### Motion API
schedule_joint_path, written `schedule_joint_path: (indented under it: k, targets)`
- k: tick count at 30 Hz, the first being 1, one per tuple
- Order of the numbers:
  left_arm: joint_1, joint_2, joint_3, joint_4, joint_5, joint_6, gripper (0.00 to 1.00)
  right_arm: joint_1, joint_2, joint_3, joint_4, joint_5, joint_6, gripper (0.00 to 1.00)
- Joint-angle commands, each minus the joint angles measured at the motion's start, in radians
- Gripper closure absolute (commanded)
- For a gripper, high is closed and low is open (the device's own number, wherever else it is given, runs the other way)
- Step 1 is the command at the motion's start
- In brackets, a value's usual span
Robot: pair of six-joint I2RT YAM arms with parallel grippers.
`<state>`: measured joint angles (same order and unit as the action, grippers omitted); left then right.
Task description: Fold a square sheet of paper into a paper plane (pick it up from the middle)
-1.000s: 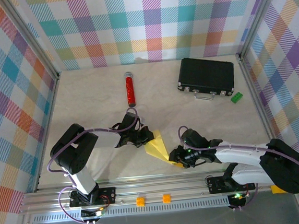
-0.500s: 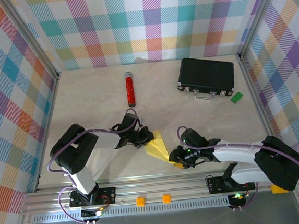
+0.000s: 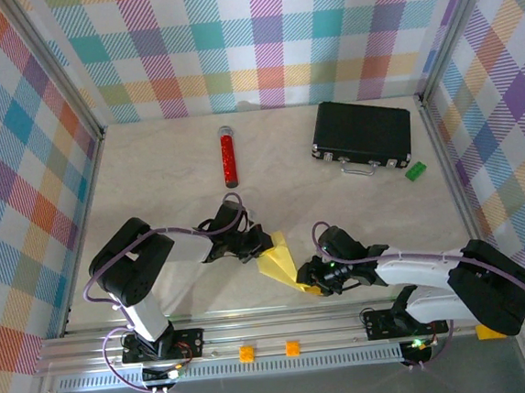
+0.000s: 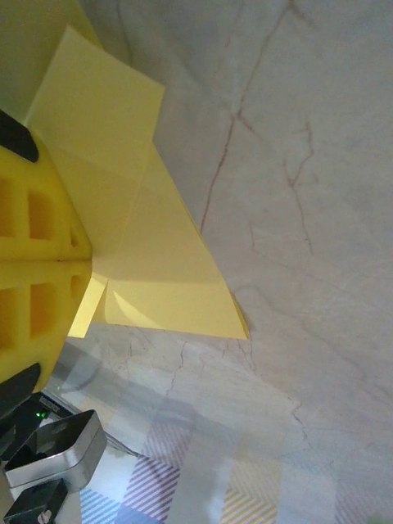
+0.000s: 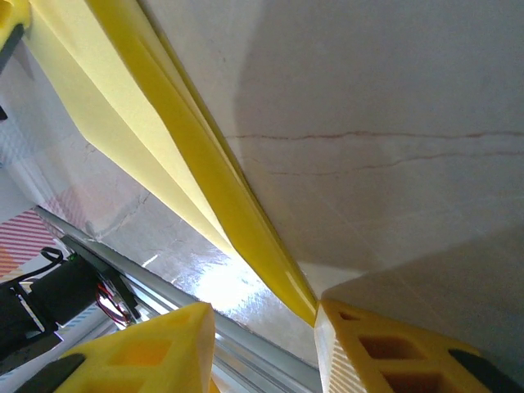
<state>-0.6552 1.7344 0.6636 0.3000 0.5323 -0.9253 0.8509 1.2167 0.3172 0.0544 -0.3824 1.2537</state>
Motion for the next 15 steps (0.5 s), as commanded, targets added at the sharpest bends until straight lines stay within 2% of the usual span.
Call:
schedule_joint_path:
  k: [1, 5, 10, 15]
  targets:
    - [-0.014, 0.026, -0.016, -0.007, -0.012, -0.034, 0.98, 0.012, -0.004, -0.019, 0.083, 0.001, 0.003, 0.62]
    - [-0.014, 0.034, -0.018, 0.012, -0.009, -0.047, 0.98, 0.01, -0.009, -0.018, 0.114, -0.032, -0.01, 0.63]
    - [-0.014, 0.038, -0.015, 0.017, 0.007, -0.044, 0.98, 0.012, -0.02, 0.0, 0.064, -0.034, -0.033, 0.63]
    - [-0.011, 0.031, -0.006, -0.013, -0.017, -0.018, 0.99, 0.012, -0.052, 0.027, -0.087, 0.019, -0.075, 0.62]
